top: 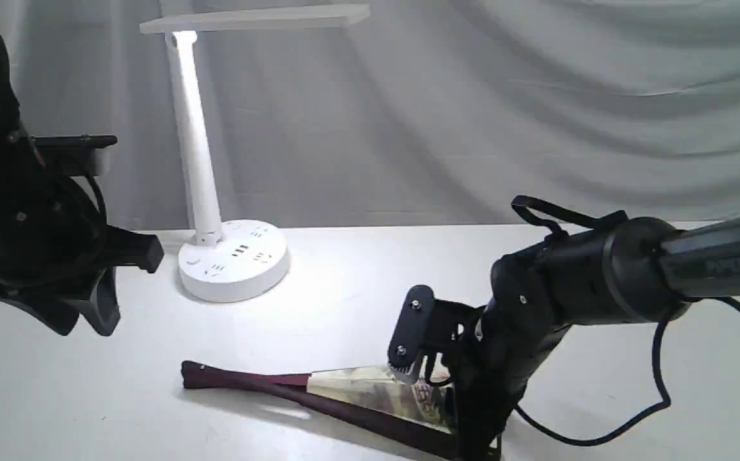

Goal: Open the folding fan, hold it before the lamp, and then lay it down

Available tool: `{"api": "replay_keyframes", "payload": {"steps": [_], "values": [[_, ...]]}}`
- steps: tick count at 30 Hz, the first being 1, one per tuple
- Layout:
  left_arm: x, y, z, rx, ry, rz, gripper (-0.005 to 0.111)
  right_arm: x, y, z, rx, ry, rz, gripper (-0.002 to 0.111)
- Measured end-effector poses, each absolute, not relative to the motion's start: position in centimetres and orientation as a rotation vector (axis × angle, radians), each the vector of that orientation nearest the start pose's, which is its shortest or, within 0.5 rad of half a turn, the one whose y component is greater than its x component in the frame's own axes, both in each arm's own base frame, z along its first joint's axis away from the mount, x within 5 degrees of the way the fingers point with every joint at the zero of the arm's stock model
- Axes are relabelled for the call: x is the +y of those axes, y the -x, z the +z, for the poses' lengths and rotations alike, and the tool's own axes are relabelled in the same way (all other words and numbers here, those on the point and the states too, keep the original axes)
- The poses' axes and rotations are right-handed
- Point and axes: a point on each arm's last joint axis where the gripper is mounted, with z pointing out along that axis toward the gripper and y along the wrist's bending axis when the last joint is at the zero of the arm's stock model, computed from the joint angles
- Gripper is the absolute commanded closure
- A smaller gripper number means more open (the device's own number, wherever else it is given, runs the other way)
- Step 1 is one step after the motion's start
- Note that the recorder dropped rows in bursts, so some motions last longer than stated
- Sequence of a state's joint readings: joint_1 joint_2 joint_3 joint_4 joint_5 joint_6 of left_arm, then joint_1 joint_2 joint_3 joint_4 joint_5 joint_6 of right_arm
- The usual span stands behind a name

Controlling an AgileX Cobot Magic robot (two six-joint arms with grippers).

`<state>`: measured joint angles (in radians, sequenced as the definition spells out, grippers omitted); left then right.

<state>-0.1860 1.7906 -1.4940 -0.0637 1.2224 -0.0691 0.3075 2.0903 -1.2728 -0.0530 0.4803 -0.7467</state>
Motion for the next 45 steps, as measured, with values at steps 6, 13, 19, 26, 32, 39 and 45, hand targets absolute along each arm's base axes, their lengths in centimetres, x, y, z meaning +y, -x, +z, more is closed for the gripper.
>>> {"api": "replay_keyframes", "payload": {"steps": [6,13,19,26,32,39,45], "values": [[-7.2,-35.4,27.0,3.001,-0.203,-0.115,0.073,9.9,-40.2,11.5,2.332,1.372,-0.215,0.069],[-7.3,-35.4,27.0,3.001,-0.212,-0.123,0.073,8.8,-41.5,12.0,2.234,1.290,-0.267,0.069],[-7.6,-35.4,27.0,2.981,-0.365,-0.159,0.073,8.8,-41.8,12.5,2.176,1.303,-0.292,0.069],[-8.2,-35.9,27.2,2.875,-0.513,-0.233,0.073,9.0,-41.4,15.7,2.181,1.162,-0.235,0.069],[-8.3,-37.2,26.1,2.818,-0.499,-0.206,0.073,9.7,-39.5,18.4,2.359,0.919,0.054,0.069],[-8.6,-39.9,20.1,2.895,-0.411,-0.192,0.074,10.9,-37.0,19.7,2.540,0.813,0.393,0.071],[-9.4,-42.6,17.7,2.844,-0.357,-0.178,0.087,11.6,-35.9,21.1,2.638,0.568,0.607,0.091]]}}
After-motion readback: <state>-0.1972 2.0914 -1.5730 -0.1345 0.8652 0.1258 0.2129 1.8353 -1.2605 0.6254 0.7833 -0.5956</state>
